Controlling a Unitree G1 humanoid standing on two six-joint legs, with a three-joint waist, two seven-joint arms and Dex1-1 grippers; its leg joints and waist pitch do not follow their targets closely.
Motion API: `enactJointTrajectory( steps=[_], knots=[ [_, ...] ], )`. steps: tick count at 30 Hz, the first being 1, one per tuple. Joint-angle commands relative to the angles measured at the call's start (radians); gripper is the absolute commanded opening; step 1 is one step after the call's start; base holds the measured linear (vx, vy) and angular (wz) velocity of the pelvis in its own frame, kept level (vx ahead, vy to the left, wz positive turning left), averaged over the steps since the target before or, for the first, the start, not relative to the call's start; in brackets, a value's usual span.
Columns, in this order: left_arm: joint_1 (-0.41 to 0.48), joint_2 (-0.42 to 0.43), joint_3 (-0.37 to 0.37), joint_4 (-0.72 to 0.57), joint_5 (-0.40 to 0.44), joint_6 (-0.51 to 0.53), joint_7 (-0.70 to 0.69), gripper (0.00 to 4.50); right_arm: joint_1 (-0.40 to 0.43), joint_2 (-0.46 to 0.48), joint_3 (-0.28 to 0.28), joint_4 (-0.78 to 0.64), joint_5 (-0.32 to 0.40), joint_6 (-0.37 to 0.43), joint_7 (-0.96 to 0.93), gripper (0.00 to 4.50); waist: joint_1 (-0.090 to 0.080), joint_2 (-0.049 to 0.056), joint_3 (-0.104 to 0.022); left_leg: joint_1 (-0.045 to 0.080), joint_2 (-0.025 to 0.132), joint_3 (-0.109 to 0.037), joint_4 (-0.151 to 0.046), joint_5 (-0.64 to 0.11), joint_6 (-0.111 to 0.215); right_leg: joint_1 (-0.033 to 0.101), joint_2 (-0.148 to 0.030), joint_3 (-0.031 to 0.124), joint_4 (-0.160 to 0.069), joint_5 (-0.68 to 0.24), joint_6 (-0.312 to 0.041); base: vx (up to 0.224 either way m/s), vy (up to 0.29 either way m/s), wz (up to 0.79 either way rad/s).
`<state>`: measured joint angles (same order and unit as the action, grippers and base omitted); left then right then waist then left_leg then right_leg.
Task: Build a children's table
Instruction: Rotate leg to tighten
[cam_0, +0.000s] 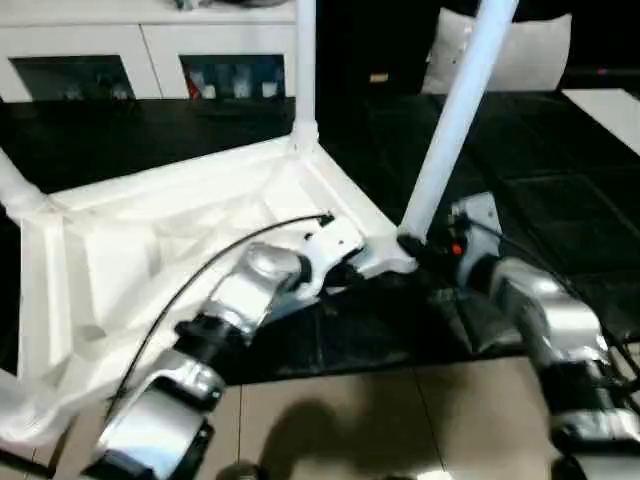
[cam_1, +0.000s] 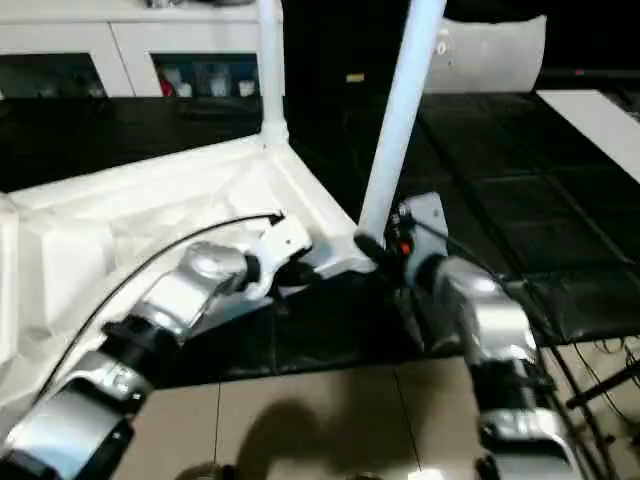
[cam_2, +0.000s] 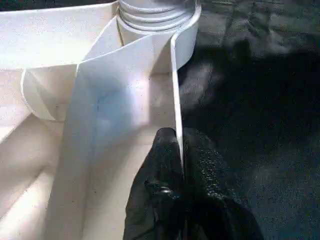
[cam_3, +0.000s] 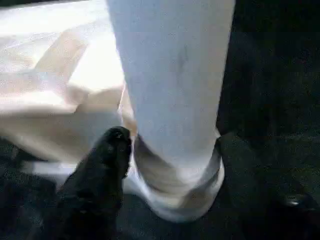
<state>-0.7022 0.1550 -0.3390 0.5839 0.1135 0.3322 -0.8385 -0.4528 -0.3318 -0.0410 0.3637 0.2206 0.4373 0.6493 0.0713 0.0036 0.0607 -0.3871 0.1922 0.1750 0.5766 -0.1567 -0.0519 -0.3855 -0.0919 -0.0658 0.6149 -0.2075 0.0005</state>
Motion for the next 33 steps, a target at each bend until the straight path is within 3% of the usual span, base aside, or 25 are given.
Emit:
enactJointTrajectory(
  steps=[1, 6, 7, 8, 15, 16, 24, 33],
  knots=[
    [0.005, 0.028, -0.013, -0.029, -0.010, -0.080, -0.065, 0.00, 0.018, -0.033, 0.034, -0.018, 0.008, -0.027, 0.093, 3.25, 0.007, -0.007, -0.070, 0.016, 0.031, -0.006, -0.052, -0.142, 0.082, 0.052, -0.051, 0.037, -0.068, 0.004, -0.261, 0.000, 0.000, 0.00],
    [0.016, 0.083, -0.018, -0.017, -0.033, -0.172, -0.173, 0.00, 0.039, -0.126, 0.076, -0.043, -0.002, -0.080, 0.256, 3.71, 0.017, -0.005, -0.067, 0.020, 0.036, -0.006, -0.055, -0.170, 0.071, 0.049, -0.053, 0.039, -0.070, -0.046, -0.259, 0.000, 0.000, 0.00],
    [0.022, 0.108, -0.025, -0.018, -0.044, -0.209, -0.230, 0.00, 0.039, -0.161, 0.088, -0.051, 0.001, -0.083, 0.314, 3.71, 0.019, -0.014, -0.068, 0.018, 0.034, -0.006, -0.055, -0.164, 0.074, 0.050, -0.052, 0.038, -0.070, -0.039, -0.260, 0.000, 0.000, 0.00],
    [0.026, 0.125, -0.031, -0.021, -0.052, -0.223, -0.268, 0.00, 0.038, -0.183, 0.098, -0.055, 0.005, -0.087, 0.353, 3.71, 0.023, -0.009, -0.068, 0.019, 0.036, -0.006, -0.054, -0.161, 0.079, 0.050, -0.053, 0.039, -0.066, -0.034, -0.263, 0.000, 0.000, 0.00],
    [0.044, 0.197, -0.074, -0.041, -0.068, -0.341, -0.458, 0.00, 0.035, -0.247, 0.136, -0.068, 0.056, -0.132, 0.573, 3.71, 0.042, -0.011, -0.066, 0.023, 0.043, -0.002, -0.054, -0.170, 0.085, 0.042, -0.058, 0.040, -0.065, -0.067, -0.270, 0.000, 0.000, 0.00],
    [0.045, 0.207, -0.082, -0.045, -0.069, -0.356, -0.482, 0.00, 0.035, -0.252, 0.143, -0.072, 0.065, -0.141, 0.603, 3.44, 0.044, -0.010, -0.067, 0.023, 0.044, -0.002, -0.054, -0.171, 0.083, 0.041, -0.058, 0.039, -0.064, -0.068, -0.270, 0.000, 0.000, 0.00],
    [0.038, 0.228, -0.094, -0.037, -0.069, -0.412, -0.546, 0.00, 0.047, -0.279, 0.181, -0.111, 0.117, -0.063, 0.743, 2.79, 0.056, -0.014, -0.066, 0.023, 0.045, -0.002, -0.056, -0.170, 0.080, 0.041, -0.059, 0.040, -0.062, -0.079, -0.267, 0.000, 0.000, 0.00],
    [0.032, 0.230, -0.094, -0.018, -0.073, -0.432, -0.557, 0.00, 0.055, -0.290, 0.196, -0.117, 0.128, -0.041, 0.769, 2.15, 0.064, -0.016, -0.068, 0.023, 0.044, -0.002, -0.054, -0.155, 0.074, 0.040, -0.059, 0.040, -0.060, -0.073, -0.265, 0.000, 0.000, 0.00]
  ],
)
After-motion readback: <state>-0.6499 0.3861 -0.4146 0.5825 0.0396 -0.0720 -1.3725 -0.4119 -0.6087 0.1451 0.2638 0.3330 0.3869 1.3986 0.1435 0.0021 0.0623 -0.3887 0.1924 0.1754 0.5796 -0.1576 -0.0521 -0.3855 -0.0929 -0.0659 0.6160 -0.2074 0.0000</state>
